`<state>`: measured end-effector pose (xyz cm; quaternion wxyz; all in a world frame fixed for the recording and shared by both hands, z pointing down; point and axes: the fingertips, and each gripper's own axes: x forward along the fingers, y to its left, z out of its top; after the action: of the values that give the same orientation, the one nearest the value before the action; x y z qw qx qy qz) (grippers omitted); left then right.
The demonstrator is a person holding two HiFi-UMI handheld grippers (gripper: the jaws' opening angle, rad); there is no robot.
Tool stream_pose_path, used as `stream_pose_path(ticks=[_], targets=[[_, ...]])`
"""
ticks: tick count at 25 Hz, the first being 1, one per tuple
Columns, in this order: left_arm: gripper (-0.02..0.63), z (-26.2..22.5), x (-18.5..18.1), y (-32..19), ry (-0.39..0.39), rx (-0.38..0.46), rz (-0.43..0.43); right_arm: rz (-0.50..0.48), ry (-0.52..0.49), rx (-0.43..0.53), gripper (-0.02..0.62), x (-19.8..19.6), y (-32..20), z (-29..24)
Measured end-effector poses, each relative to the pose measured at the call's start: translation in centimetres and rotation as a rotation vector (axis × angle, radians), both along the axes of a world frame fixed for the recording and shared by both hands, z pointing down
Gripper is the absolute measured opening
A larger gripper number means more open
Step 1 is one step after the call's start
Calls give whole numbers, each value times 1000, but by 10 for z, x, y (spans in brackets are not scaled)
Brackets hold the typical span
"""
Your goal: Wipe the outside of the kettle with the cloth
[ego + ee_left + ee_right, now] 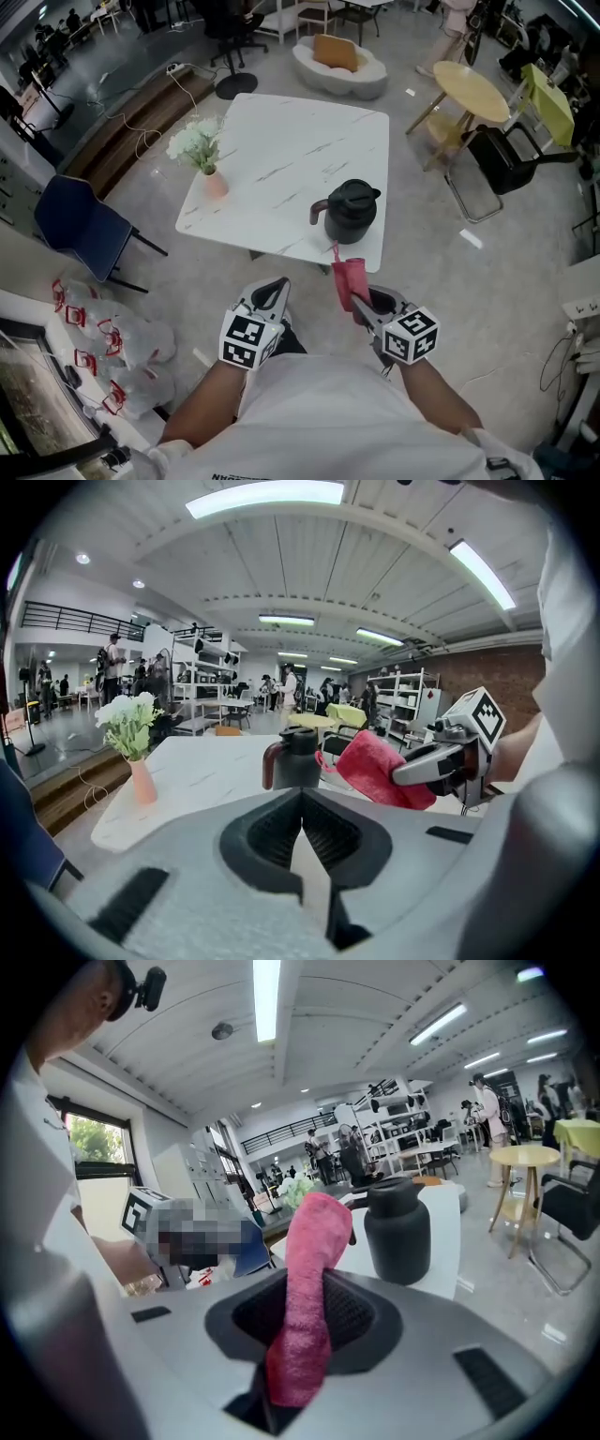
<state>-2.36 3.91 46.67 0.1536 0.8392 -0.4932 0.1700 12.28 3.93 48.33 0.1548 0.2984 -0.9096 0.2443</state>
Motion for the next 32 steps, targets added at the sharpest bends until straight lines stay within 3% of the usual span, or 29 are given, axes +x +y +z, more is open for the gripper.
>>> stream_pose_path(ticks=[8,17,27,32], targets=[[3,-16,-46,-88,14,24,79,71,25,-3,101,-45,-62,-12],[3,2,-86,-140,11,4,163,147,44,-12,101,-83,-103,-5],[3,2,-64,-174,21,-7,238,176,-7,37,101,-76,-129,-40],[5,3,-45,-183,-18,-5,248,184,-35,66,101,-58,-154,-62]])
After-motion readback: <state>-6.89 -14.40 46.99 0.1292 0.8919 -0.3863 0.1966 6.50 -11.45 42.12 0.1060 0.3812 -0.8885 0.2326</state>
